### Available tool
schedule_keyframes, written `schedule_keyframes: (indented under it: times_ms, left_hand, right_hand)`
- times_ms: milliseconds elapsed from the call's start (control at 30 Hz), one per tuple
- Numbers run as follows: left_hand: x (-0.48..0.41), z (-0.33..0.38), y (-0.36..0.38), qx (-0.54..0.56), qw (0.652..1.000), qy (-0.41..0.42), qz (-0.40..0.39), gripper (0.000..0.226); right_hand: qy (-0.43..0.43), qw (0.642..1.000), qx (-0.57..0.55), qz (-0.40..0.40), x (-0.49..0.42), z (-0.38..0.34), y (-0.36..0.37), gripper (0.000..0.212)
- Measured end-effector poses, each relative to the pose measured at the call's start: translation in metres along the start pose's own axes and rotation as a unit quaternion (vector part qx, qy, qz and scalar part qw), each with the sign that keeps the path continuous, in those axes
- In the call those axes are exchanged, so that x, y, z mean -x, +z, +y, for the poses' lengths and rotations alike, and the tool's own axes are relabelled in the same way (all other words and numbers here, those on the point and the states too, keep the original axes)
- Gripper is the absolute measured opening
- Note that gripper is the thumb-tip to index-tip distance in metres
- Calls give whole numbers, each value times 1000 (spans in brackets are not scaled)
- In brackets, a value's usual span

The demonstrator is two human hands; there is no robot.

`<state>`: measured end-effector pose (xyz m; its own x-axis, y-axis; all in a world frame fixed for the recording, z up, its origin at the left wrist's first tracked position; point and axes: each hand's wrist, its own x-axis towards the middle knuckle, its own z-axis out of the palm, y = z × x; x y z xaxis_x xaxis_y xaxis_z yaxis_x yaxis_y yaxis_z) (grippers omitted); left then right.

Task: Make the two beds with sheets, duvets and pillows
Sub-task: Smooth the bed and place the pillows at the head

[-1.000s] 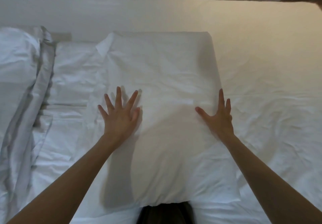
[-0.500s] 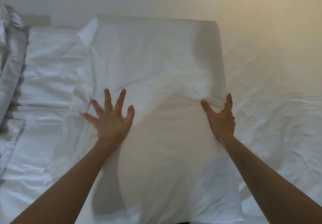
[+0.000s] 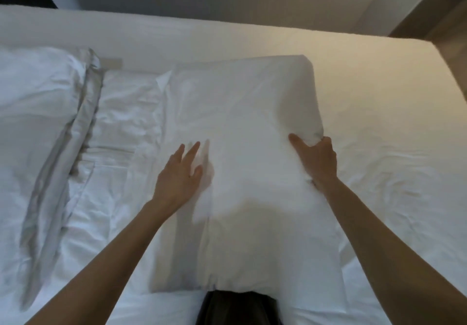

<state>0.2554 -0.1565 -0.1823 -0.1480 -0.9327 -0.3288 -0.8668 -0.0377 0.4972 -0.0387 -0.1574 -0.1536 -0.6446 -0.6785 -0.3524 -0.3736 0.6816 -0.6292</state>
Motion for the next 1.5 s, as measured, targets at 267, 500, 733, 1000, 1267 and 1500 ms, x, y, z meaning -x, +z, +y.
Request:
schedule_keyframes:
  times_ms: [267,500,733,1000,1267,1500]
  left_hand:
    - [138,51,-69,152,985,82,-20,74]
    - [207,54,-103,169,984,32,-48,120]
    - [250,76,-76,219,975,-38,-4,140]
    - [253,49,-48,157,982,-29,97,108]
    - [243,26,-76,202,974,28,96,90]
    - [228,-46,-153,281,957,56,37,83]
  right_hand:
    - [-125,984,-88,-88,118,-94,-17,55]
    - [-175,958,-125,-190,196,-151,-14,50]
    - [-166,934,-139,-286,234,-155,-14,26]
    - [-204,927,-137,-282,231,-125,-8,40]
    - [-253,926,-119,-255,235,-137,-2,45]
    - [-325,922,-87,-190,282,-201,46,46]
